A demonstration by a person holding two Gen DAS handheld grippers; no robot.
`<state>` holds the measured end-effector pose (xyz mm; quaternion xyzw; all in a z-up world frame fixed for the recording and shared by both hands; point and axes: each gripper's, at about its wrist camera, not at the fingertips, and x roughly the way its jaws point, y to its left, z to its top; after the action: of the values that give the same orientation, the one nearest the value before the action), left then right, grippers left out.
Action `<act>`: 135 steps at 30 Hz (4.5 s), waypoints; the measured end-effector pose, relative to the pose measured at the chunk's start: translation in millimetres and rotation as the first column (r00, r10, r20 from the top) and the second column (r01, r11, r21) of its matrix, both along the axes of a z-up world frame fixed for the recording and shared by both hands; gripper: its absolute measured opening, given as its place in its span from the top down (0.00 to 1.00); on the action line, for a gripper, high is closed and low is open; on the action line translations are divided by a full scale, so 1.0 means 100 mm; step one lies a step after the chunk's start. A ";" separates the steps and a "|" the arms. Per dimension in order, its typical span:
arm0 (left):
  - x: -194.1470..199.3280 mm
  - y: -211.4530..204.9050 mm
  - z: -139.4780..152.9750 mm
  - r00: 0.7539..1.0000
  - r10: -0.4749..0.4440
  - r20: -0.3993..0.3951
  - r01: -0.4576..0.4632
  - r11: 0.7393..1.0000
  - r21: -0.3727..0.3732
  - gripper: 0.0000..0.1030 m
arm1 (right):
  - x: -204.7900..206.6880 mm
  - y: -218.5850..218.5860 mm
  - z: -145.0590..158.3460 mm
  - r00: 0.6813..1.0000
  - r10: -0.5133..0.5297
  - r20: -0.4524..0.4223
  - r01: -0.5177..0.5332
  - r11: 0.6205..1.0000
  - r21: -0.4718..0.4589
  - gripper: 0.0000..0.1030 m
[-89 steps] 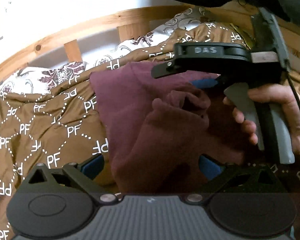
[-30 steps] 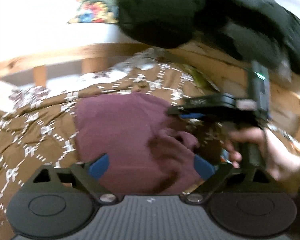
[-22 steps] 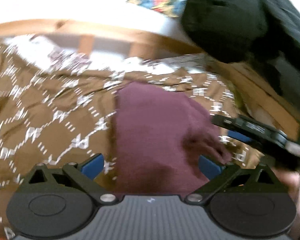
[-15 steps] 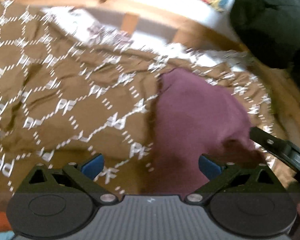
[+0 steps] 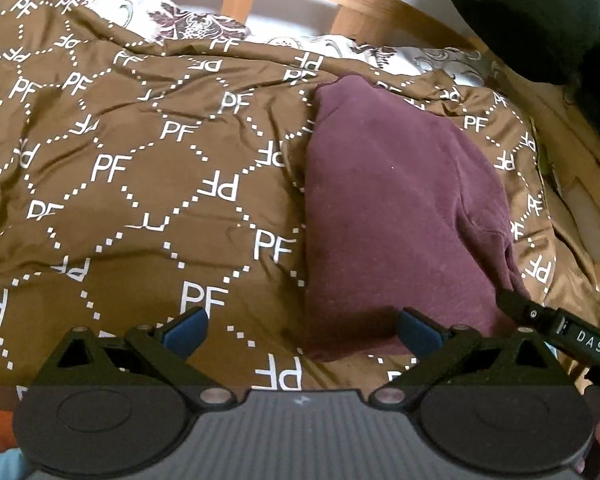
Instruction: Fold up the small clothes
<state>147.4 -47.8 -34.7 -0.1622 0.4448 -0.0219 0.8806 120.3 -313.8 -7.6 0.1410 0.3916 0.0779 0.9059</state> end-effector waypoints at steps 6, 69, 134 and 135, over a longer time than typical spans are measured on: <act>-0.01 -0.05 0.00 1.000 -0.009 0.010 0.009 0.999 0.046 0.01 | -0.07 0.00 -0.07 1.000 -0.007 -0.027 0.007 1.000 -0.028 0.37; 0.11 -0.27 -0.14 0.999 -0.002 0.041 -0.003 0.992 0.126 0.00 | 0.27 0.23 -0.10 0.968 0.057 0.246 0.055 0.904 -0.425 0.01; 0.13 -0.25 -0.05 0.987 -0.068 0.145 0.059 0.996 0.065 0.01 | 1.59 -0.14 -0.29 0.947 0.193 0.258 -0.229 0.966 0.119 0.41; 0.15 -0.25 -0.04 0.984 -0.076 0.163 0.069 0.996 0.052 0.01 | 1.63 -0.13 -0.30 0.944 0.200 0.261 -0.239 0.963 0.125 0.39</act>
<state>162.8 -72.5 -38.2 -0.1231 0.3764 -0.0569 0.9165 283.3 -327.1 -37.3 0.1557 0.2823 0.2256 0.9193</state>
